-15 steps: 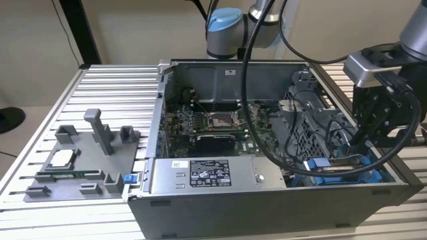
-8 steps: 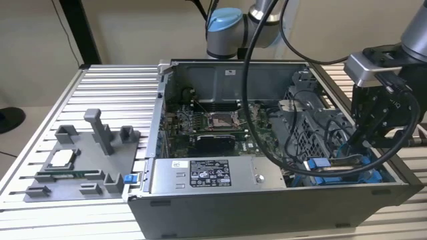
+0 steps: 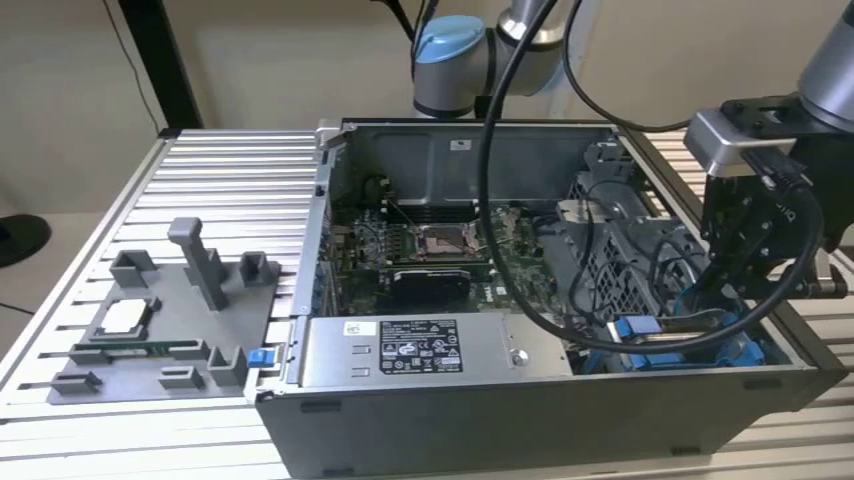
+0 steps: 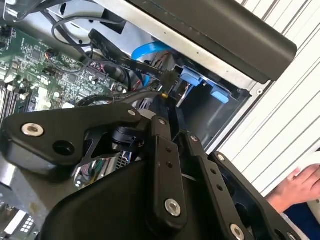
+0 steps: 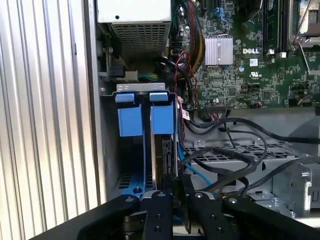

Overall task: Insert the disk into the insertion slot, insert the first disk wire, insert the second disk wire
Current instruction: 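Insert the first disk wire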

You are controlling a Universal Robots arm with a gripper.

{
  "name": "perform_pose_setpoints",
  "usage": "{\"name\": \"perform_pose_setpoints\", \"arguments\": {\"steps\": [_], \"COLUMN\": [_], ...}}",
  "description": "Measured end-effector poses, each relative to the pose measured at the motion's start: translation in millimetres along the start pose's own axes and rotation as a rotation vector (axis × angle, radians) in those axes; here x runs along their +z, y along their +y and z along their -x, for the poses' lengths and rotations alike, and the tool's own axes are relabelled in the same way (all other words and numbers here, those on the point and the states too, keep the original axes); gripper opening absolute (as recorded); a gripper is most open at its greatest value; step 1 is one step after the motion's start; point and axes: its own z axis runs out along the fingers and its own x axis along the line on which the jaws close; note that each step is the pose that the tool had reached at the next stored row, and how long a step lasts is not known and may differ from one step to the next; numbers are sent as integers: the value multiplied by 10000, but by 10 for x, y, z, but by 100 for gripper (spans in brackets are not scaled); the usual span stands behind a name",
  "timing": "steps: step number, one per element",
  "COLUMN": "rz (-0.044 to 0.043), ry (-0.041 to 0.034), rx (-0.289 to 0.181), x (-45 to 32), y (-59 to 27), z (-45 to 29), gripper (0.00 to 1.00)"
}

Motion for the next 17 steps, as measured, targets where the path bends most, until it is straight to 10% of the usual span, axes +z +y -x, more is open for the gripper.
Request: {"name": "perform_pose_setpoints", "arguments": {"steps": [17], "rz": [-18], "ry": [-10], "rx": [-440], "x": [121], "y": [2], "z": [-2], "gripper": [0]}}
